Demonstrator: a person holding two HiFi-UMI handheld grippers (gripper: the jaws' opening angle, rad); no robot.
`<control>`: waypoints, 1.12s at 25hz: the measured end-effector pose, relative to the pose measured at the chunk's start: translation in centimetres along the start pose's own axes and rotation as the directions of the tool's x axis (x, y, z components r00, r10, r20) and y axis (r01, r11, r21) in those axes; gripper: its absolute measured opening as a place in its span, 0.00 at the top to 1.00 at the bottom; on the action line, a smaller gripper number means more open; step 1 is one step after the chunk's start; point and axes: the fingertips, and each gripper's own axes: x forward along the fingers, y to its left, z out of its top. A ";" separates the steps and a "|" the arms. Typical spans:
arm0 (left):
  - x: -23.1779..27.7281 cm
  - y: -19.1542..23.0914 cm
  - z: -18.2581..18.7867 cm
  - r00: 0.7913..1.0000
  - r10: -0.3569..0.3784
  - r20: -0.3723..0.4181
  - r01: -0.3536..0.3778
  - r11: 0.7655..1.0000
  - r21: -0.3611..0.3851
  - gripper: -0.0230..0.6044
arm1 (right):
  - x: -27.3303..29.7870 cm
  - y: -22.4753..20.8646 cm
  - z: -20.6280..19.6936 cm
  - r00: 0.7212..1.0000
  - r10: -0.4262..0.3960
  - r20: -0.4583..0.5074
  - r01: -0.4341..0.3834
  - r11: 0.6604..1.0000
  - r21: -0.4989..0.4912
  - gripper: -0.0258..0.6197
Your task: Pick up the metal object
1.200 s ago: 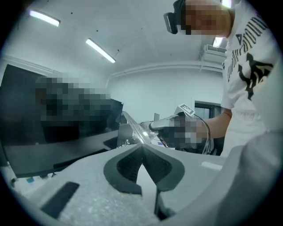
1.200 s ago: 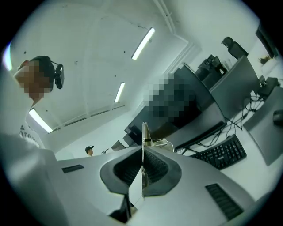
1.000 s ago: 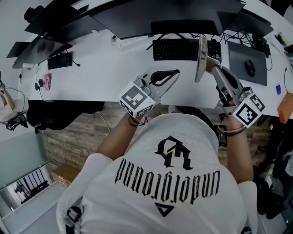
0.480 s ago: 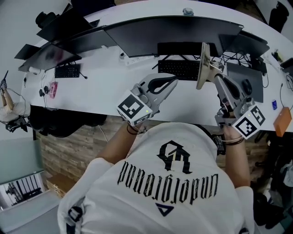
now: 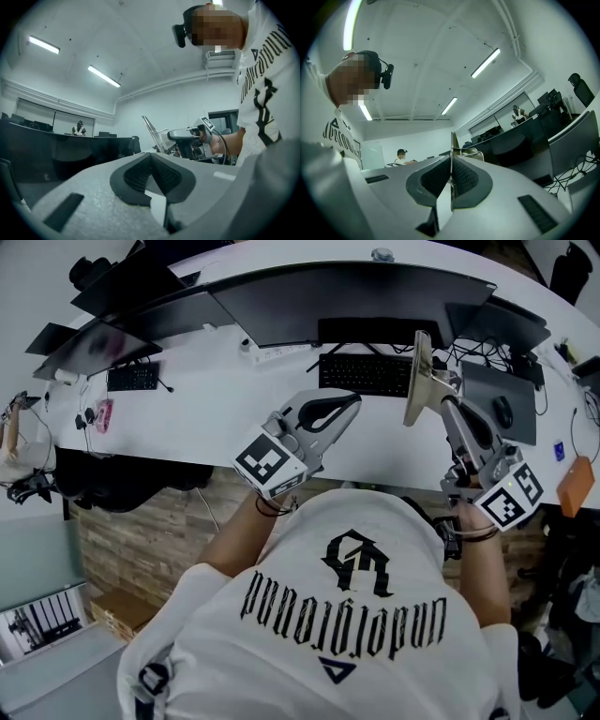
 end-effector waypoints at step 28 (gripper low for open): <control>6.4 -22.7 -0.5 0.983 0.180 -0.020 -0.180 0.983 -0.023 0.94 | -20.9 1.7 -0.5 0.983 0.166 -0.080 -0.169 0.985 -0.036 0.93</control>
